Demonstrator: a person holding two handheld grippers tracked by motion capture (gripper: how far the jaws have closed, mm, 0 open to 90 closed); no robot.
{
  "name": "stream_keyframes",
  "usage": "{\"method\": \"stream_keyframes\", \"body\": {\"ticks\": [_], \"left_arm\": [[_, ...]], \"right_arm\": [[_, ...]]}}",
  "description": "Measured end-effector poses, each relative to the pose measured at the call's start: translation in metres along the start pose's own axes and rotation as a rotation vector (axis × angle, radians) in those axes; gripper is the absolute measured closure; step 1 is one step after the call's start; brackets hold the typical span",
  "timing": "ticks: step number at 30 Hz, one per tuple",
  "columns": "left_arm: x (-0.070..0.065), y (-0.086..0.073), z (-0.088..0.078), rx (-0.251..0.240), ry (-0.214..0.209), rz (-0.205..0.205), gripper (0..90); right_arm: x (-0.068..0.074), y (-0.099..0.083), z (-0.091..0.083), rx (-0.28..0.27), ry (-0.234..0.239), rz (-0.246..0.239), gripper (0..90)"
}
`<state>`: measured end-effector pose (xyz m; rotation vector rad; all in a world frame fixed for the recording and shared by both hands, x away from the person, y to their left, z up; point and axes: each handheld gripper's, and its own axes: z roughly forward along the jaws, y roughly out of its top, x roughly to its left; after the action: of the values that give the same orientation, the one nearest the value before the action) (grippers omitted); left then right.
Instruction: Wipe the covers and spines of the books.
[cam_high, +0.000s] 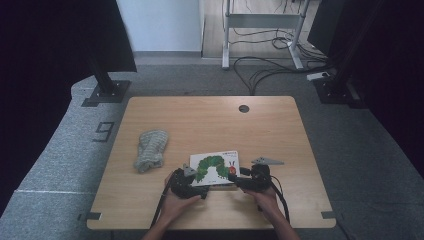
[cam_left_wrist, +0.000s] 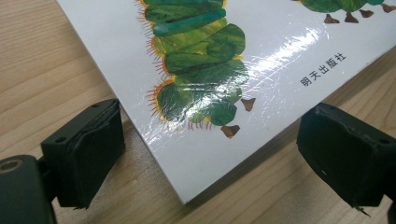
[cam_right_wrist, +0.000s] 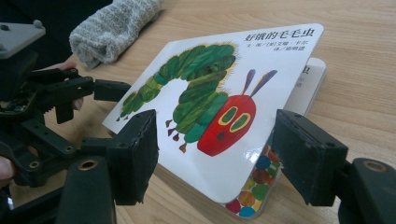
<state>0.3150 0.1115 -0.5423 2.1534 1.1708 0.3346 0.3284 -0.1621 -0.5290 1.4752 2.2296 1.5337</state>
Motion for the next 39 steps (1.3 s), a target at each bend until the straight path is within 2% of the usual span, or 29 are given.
{"method": "stream_keyframes", "body": {"ticks": [9, 20, 28, 30, 35, 39], "left_arm": [[0.0, 0.0, 0.0, 0.001, -0.001, 0.003, 7.8], [0.0, 0.0, 0.0, 0.003, 0.0, 0.008, 7.9], [0.0, 0.0, 0.0, 0.004, -0.001, 0.01, 8.0], [0.0, 0.0, 0.0, 0.006, 0.001, 0.014, 8.0], [0.0, 0.0, 0.0, 0.006, 0.001, 0.015, 8.5], [0.001, 0.0, 0.0, 0.005, 0.001, 0.015, 8.8]], "right_arm": [[-0.006, -0.001, 0.003, 0.012, 0.008, 0.002, 32.9], [-0.014, 0.0, 0.012, 0.022, 0.015, -0.022, 36.3], [-0.022, 0.008, 0.025, 0.014, 0.015, -0.04, 40.1], [-0.023, 0.01, 0.029, 0.026, 0.015, -0.043, 40.3], [-0.025, 0.016, 0.033, 0.021, 0.027, -0.065, 41.9], [-0.028, 0.018, 0.036, 0.017, 0.048, -0.06, 43.6]]}}
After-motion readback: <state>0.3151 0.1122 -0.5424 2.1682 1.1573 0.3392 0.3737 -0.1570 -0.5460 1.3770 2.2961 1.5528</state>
